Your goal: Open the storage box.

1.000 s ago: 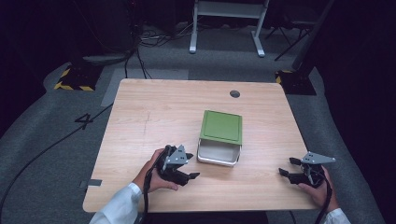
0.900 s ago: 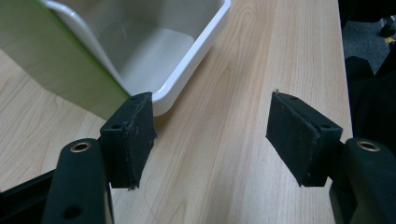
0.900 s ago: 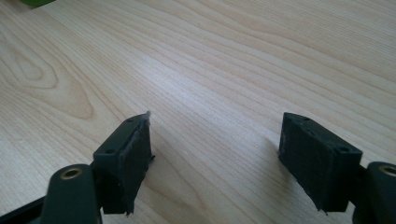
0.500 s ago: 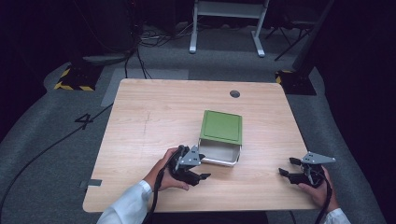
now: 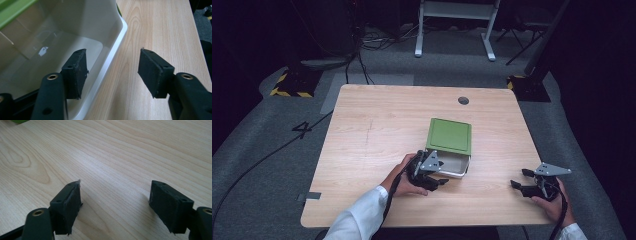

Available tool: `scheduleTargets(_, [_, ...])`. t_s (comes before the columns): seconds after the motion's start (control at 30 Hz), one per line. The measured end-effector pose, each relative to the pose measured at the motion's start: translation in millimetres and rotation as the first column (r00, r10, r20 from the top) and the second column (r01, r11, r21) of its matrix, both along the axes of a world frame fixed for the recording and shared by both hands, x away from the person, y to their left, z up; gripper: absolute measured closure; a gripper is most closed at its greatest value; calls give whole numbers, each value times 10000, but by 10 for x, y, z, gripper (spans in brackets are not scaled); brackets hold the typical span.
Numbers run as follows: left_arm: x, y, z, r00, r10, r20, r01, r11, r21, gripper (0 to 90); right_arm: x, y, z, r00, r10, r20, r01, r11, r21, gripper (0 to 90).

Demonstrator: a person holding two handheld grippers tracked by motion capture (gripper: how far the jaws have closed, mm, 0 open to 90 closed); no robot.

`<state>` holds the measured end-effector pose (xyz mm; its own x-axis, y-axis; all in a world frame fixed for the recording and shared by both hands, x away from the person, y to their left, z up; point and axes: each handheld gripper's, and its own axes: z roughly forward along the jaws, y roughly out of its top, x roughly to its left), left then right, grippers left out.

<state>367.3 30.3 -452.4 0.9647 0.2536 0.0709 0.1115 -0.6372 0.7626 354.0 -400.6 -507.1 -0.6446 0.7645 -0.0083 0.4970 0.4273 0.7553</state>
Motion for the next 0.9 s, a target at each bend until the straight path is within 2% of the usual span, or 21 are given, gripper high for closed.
scheduleTargets(0.07, [6,-21,-11,10000,-63,-32,63,10000,42,439,0,0,0,10000,0,2,0,10000,-1,255])
scheduleTargets(0.1, [9,-64,-38,9999,-150,19,149,9994,314,455,0,0,0,10000,3,1,-3,10000,-3,255])
scheduleTargets(0.2, [46,-123,-77,9999,-140,2,139,9986,516,477,0,0,0,10000,0,2,0,10000,-1,255])
scheduleTargets(0.3, [60,-175,-104,9997,-256,45,253,9972,709,552,-1,1,0,10000,-3,11,3,10000,-7,255])
scheduleTargets(0.33, [64,-192,-111,9996,-235,177,220,9967,779,564,-1,1,0,10000,-3,10,3,10000,-7,255])
scheduleTargets(0.37, [64,-192,-111,9996,-235,177,220,9967,779,607,-1,1,0,10000,-3,10,3,10000,-7,255])
scheduleTargets(0.5, [82,-176,-105,9996,-242,129,231,9968,767,668,-1,0,0,10000,0,10,0,10000,-9,255])
scheduleTargets(0.7, [55,-159,-88,9985,-547,45,541,9949,853,675,-1,1,0,10000,-2,11,2,10000,-8,255])
scheduleTargets(0.9, [-83,-83,-32,9982,-571,189,553,9947,867,714,-2,2,0,10000,-5,11,5,10000,1,255])
